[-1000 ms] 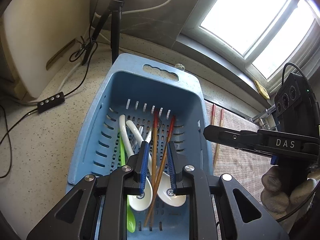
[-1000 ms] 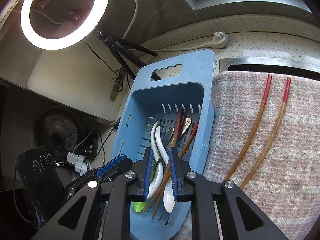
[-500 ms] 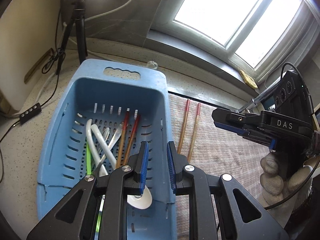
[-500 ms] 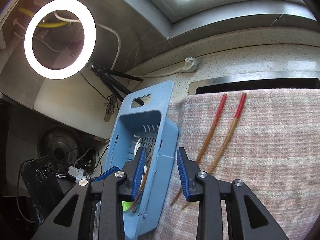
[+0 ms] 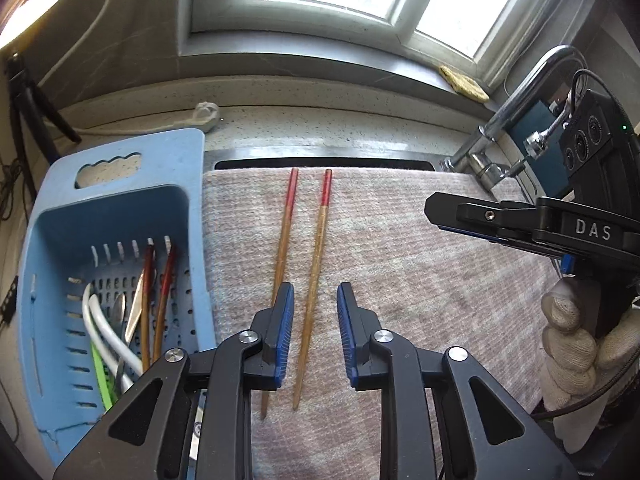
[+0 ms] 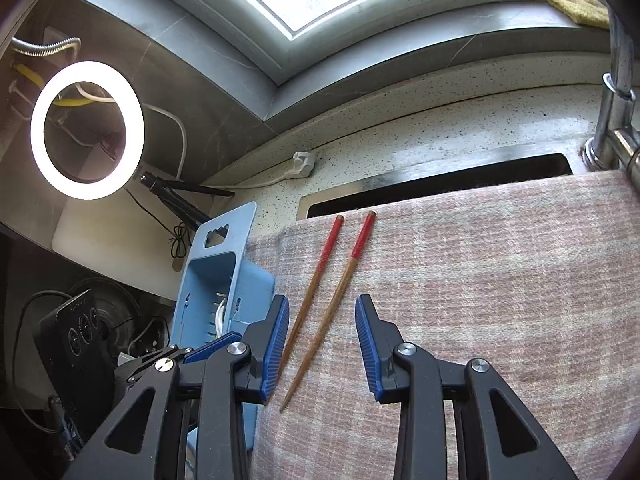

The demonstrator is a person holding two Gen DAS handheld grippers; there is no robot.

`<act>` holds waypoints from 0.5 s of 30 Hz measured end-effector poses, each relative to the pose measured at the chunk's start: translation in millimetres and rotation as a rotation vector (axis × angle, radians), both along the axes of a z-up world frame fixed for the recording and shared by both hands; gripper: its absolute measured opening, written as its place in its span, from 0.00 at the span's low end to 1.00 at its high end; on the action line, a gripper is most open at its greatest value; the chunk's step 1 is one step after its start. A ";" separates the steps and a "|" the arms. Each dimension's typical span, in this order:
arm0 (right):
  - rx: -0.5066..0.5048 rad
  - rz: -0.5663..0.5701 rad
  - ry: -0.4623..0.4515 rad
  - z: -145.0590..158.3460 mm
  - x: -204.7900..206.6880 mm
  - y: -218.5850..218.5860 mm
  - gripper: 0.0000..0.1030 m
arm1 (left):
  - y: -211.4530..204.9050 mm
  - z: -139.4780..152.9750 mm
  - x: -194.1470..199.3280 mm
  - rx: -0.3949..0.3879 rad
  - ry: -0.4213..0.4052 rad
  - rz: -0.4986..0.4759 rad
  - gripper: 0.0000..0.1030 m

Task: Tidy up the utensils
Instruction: 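Withdraw the left tool from the drainer back over the towel, then move the left tool over the remaining red-tipped chopsticks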

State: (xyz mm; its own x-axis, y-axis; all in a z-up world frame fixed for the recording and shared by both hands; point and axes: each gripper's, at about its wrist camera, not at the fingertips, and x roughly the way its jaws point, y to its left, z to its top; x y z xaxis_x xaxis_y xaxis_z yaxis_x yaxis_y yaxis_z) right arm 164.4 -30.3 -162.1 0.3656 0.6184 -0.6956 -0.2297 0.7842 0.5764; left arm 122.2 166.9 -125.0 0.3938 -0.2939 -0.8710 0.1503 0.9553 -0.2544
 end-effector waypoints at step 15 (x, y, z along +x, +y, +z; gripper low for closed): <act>0.060 -0.136 0.054 -12.6 -0.6 -71.3 0.30 | -35.5 -40.7 58.0 0.184 0.161 -0.110 0.44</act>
State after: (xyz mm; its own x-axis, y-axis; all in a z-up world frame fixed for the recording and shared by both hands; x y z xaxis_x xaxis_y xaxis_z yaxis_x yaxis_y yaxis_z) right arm 163.9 -101.6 -174.7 0.4117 0.6068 -0.6799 -0.0914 0.7698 0.6318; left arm 180.2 131.4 -165.7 0.2200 -0.1582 -0.9626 0.2275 0.9679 -0.1070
